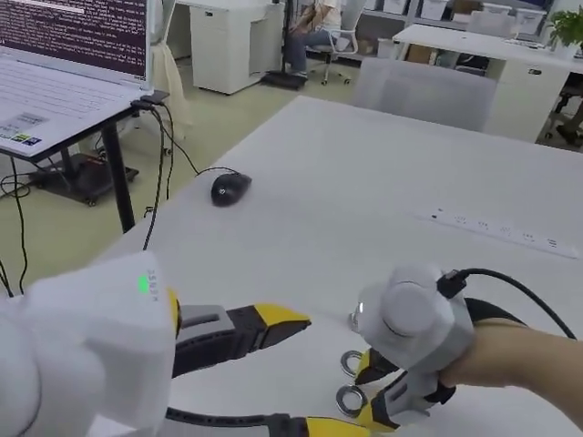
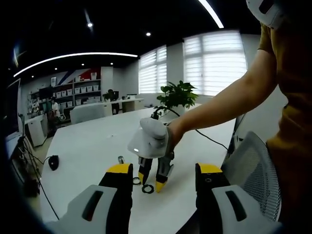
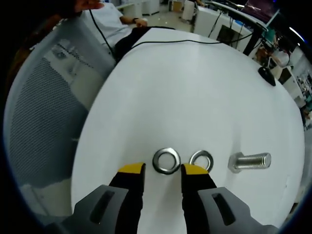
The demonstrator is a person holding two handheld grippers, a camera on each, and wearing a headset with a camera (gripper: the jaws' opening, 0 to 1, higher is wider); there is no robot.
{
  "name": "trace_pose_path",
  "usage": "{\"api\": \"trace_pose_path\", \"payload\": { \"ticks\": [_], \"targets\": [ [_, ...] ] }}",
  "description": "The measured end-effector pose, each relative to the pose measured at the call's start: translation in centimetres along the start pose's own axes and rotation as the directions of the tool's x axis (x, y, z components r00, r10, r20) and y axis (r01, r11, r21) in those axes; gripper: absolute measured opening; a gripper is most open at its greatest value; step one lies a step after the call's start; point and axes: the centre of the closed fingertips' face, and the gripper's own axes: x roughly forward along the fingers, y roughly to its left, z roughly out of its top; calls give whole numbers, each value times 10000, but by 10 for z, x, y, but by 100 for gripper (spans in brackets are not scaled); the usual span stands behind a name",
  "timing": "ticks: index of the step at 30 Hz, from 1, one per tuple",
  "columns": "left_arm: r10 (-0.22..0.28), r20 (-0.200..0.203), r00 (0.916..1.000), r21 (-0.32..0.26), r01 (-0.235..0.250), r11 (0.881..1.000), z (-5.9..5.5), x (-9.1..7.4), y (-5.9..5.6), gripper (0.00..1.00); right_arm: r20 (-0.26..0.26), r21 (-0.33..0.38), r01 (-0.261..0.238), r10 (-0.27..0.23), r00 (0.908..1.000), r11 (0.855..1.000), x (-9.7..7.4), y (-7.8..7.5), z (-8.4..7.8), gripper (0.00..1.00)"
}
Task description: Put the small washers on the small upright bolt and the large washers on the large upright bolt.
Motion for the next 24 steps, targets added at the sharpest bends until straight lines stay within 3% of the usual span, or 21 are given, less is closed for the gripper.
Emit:
{"api": "trace_pose_path", "payload": {
  "ticks": [11, 24],
  "targets": [
    [98, 30, 9999, -89, -98, 9999, -1, 3, 3, 50, -260, -344, -281, 273, 9993, 9990, 1, 0, 1, 30],
    [78, -68, 9999, -86, -79, 9999, -3, 5, 1, 50, -552, -318, -162, 144, 9984, 9994, 2, -2, 1, 24]
  ]
}}
